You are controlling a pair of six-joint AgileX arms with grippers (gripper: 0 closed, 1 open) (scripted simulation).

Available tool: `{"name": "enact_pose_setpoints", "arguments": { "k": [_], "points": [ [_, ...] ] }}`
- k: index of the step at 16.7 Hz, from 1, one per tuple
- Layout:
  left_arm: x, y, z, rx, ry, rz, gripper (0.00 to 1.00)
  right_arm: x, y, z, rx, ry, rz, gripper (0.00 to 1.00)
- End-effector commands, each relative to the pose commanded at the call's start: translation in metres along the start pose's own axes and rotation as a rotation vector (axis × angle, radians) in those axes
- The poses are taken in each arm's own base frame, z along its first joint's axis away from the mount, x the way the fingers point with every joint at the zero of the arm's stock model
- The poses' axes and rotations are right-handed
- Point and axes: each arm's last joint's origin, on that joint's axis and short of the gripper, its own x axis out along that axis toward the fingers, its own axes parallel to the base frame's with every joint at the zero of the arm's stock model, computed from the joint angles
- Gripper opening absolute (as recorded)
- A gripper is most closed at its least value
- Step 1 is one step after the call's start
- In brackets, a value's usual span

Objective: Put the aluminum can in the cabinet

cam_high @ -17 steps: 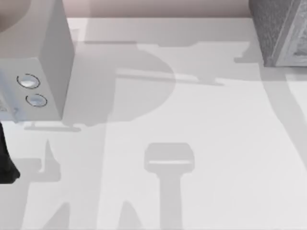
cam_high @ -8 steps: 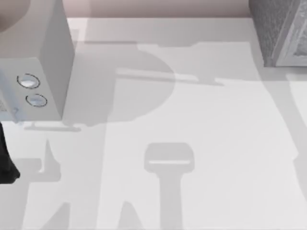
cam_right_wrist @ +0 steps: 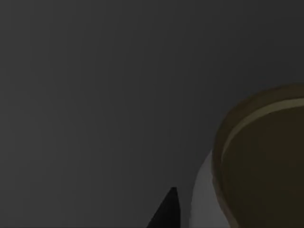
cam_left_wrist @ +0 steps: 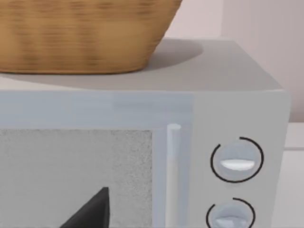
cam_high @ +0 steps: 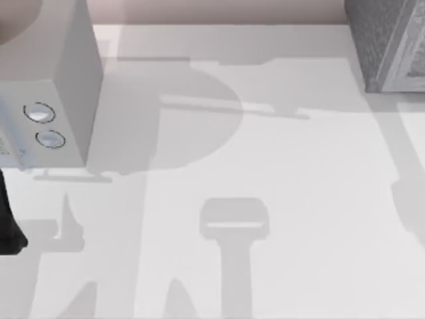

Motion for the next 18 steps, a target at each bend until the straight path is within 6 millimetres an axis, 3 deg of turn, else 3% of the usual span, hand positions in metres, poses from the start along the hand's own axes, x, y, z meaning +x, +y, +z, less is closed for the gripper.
{"name": "enact_pose_setpoints", "arguments": {
  "k": [6, 18],
  "points": [
    [0.0, 0.0, 0.0, 0.0, 0.0, 0.0, 1.0, 0.0072, -0.0016, -0.0039, -0.001, 0.005, -0.001, 0.0],
    [0.0, 0.0, 0.0, 0.0, 0.0, 0.0, 1.0, 0.0072, -0.0016, -0.0039, -0.001, 0.005, -0.001, 0.9]
  ]
}}
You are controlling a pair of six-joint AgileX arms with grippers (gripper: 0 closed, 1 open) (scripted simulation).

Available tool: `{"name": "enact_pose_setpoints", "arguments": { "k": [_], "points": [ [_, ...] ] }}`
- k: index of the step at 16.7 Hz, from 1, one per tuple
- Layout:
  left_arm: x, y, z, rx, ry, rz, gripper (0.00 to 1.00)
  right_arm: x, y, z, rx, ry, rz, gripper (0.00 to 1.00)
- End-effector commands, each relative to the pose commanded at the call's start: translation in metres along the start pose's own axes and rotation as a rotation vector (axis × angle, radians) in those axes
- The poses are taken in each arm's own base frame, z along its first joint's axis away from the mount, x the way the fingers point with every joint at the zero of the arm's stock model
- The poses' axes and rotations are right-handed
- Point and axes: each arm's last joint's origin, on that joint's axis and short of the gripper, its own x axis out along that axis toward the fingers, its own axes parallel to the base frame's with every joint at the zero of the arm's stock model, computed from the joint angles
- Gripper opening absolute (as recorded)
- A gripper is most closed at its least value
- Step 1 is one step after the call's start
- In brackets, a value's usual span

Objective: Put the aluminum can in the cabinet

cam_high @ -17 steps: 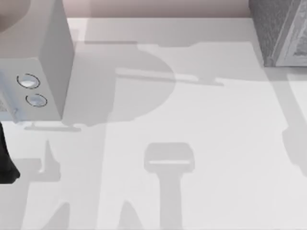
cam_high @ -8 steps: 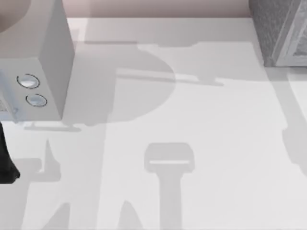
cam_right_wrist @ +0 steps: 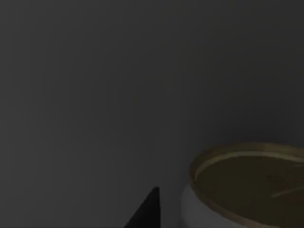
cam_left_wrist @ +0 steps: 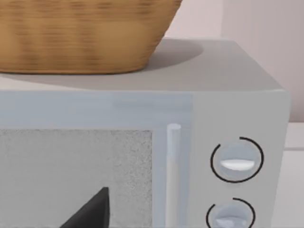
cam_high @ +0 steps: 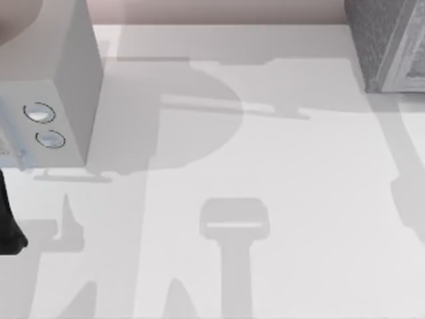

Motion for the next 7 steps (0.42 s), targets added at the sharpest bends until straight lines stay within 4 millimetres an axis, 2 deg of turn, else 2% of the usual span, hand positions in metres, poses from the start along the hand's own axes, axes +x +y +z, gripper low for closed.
{"name": "enact_pose_setpoints", "arguments": {
  "k": [1, 2, 7],
  "points": [
    [0.0, 0.0, 0.0, 0.0, 0.0, 0.0, 1.0, 0.0, 0.0, 0.0, 0.0, 0.0, 0.0, 0.98],
    [0.0, 0.0, 0.0, 0.0, 0.0, 0.0, 1.0, 0.0, 0.0, 0.0, 0.0, 0.0, 0.0, 1.0],
    [0.0, 0.0, 0.0, 0.0, 0.0, 0.0, 1.0, 0.0, 0.0, 0.0, 0.0, 0.0, 0.0, 1.0]
  ]
}}
